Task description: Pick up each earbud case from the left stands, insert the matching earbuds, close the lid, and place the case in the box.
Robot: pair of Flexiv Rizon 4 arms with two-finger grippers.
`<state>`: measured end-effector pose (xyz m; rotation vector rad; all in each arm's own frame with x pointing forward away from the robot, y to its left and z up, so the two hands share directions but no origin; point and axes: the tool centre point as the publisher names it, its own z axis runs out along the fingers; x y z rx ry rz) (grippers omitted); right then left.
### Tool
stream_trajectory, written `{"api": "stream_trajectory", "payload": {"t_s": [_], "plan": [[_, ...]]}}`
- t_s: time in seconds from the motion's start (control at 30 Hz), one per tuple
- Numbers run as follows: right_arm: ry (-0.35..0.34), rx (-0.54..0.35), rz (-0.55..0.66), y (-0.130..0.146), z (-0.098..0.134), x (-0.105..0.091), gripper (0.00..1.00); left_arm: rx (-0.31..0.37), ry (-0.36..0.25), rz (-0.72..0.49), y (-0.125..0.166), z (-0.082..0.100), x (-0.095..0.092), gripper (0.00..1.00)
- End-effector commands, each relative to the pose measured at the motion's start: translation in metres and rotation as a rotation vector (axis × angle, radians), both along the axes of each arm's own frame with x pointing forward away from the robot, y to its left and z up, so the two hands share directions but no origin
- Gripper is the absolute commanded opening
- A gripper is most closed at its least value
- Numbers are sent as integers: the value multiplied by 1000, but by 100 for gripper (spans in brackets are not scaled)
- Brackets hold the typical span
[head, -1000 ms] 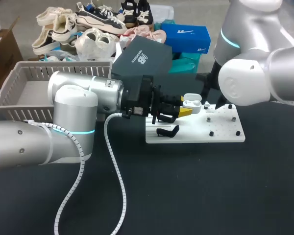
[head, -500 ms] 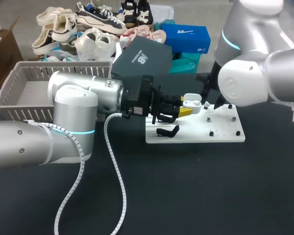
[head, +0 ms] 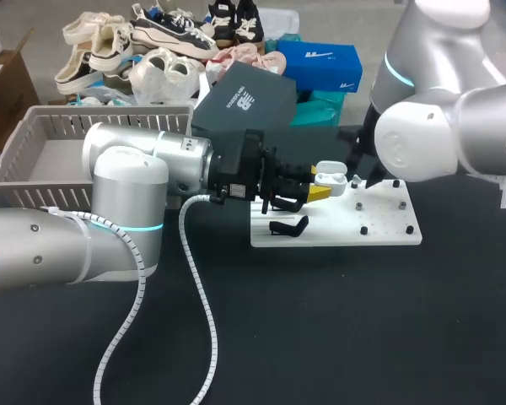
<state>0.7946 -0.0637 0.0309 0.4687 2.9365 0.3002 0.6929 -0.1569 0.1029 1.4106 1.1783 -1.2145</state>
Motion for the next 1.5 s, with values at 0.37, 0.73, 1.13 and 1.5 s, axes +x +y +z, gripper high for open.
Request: {"api": "stream_trajectory", "payload": {"t_s": [0.37, 0.73, 1.13, 1.5], "plan": [[2, -2, 16, 2, -2, 5, 14, 1, -1, 2, 0, 0, 0, 0], [8, -12, 15, 0, -5, 5, 26, 1, -1, 2, 0, 0, 0, 0], [9, -13, 17, -1, -6, 5, 0, 1, -1, 2, 0, 0, 0, 0], [-23, -10, -7, -11, 25, -4, 0, 1, -1, 2, 0, 0, 0, 0]]}}
